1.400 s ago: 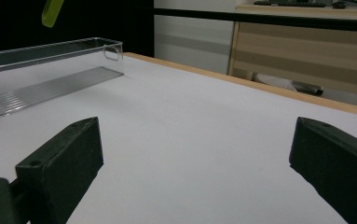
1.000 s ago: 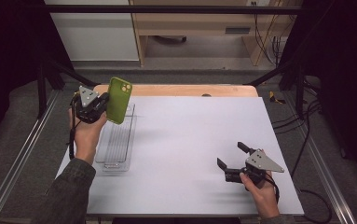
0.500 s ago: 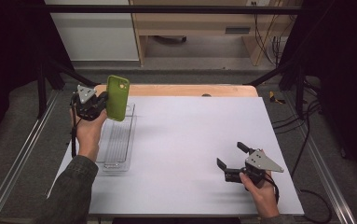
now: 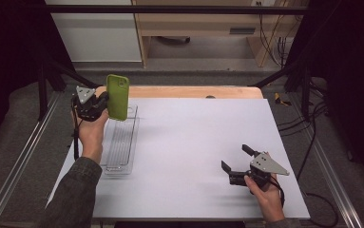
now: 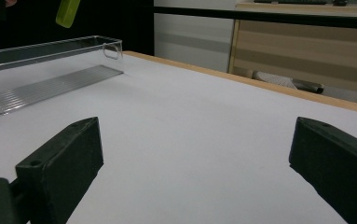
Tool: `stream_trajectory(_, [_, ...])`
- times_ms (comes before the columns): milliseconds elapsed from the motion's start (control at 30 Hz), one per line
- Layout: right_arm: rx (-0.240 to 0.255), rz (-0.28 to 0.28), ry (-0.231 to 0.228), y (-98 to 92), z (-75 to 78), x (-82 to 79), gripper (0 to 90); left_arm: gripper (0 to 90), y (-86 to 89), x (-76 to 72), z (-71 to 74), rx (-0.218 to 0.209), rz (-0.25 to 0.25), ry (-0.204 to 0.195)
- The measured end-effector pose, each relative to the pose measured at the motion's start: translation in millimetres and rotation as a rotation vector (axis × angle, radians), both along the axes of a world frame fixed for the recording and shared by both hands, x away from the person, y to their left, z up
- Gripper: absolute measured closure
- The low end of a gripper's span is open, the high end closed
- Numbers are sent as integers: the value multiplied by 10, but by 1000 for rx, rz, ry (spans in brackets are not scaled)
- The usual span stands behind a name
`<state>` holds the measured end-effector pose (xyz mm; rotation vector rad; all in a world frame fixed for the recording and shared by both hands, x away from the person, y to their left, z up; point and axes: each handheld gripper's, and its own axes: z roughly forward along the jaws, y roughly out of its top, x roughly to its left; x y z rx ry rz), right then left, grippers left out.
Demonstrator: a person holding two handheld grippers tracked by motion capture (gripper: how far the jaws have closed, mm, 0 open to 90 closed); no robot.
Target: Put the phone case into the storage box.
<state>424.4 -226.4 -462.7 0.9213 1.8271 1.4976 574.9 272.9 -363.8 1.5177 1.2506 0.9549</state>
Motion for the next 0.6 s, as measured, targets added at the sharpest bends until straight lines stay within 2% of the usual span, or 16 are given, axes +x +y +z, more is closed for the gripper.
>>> stream_trajectory(467, [2,3,-2,2,3,-4,30,869,-47,70,-66,15,19,15])
stream_trajectory(600, [3,0,-4,-5,7,-6,31,869,-54,109,-93,7,26,19])
